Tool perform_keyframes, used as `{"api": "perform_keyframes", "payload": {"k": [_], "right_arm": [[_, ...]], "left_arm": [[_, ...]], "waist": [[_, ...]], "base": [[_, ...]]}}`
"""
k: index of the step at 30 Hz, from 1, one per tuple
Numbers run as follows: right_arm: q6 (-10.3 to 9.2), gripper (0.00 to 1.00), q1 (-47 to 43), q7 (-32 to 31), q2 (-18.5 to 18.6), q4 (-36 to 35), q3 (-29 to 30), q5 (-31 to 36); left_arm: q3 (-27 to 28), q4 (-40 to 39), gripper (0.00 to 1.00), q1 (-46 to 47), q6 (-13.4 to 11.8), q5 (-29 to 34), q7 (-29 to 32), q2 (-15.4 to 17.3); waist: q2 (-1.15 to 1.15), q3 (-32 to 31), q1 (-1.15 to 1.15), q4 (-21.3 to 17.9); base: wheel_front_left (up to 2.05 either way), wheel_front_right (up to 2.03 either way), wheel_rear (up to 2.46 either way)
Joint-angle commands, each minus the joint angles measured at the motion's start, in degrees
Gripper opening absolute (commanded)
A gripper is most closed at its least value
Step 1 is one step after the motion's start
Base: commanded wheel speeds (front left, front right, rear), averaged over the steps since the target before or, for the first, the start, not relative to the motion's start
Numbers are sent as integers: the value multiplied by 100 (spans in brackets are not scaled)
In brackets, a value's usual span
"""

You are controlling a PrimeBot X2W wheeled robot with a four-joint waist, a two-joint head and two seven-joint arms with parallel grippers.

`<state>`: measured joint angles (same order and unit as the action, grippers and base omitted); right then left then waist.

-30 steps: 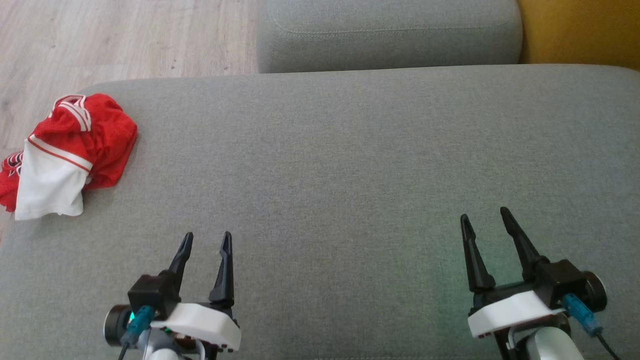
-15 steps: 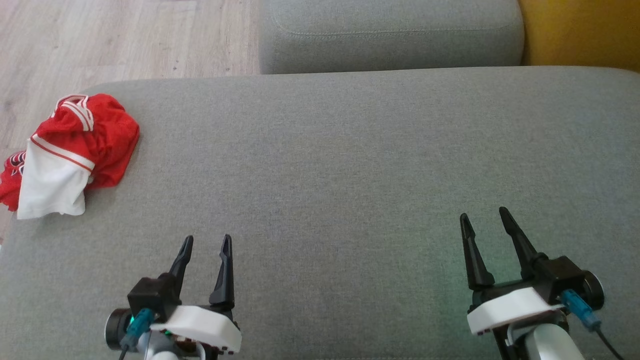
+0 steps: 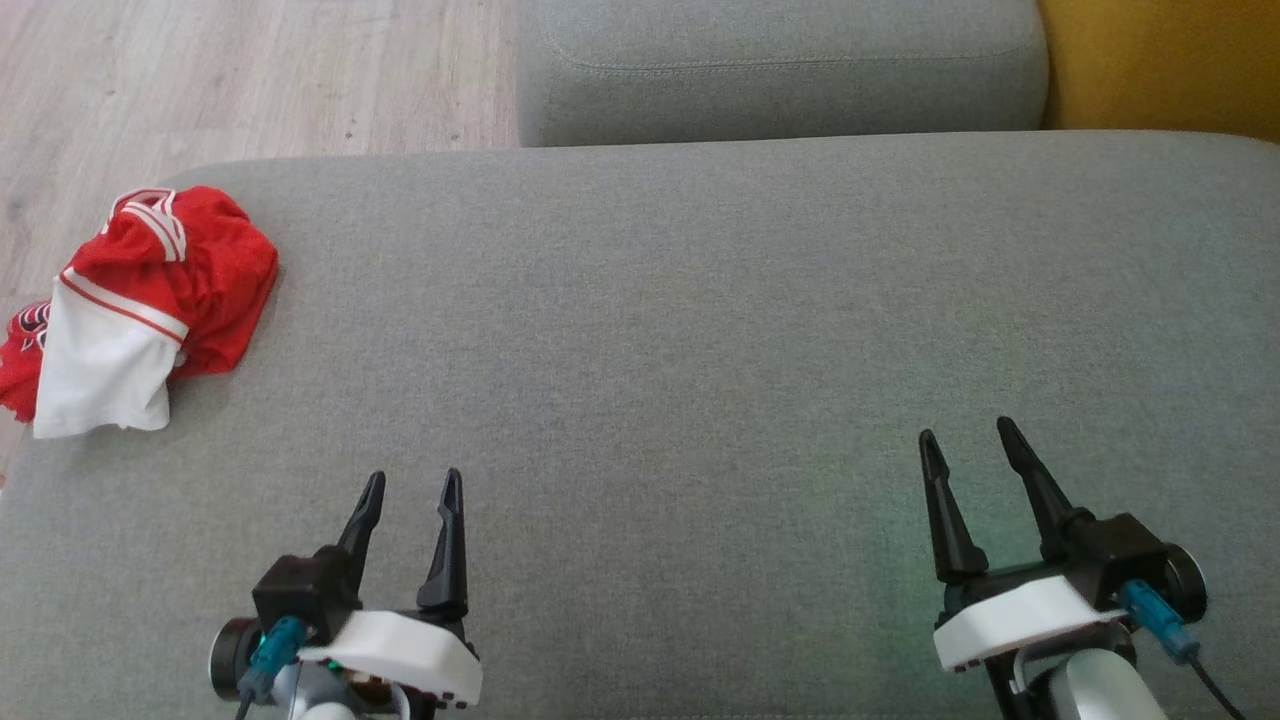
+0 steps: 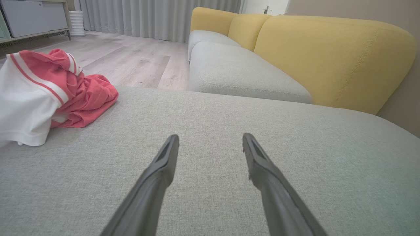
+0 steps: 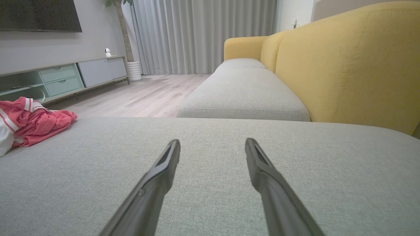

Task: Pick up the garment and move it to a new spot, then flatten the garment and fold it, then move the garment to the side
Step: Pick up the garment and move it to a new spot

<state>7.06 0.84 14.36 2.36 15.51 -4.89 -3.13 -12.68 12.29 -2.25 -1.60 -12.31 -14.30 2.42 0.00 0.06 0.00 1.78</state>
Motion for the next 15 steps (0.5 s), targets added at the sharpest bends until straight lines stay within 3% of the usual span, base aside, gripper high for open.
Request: {"api": "perform_keyframes", "payload": {"k": [1,7,15], "right_arm": [[43,100,279,63,52,-161,-118,-44],[43,100,263,63,52,-212,-104,-40],[43,100,252,63,52,-300,-140,-78]], "left_arm": [[163,-201,100,168,-50,-11,-70,45],[146,-187,100,228,-57,-29,-70,45],[219,-236,100,322,-70,-12,-70,45]], "waist": [[0,0,0,6],[0,9,0,167],[0,-2,0,930]], "base": [[0,0,0],[0,0,0],[0,0,0]]}}
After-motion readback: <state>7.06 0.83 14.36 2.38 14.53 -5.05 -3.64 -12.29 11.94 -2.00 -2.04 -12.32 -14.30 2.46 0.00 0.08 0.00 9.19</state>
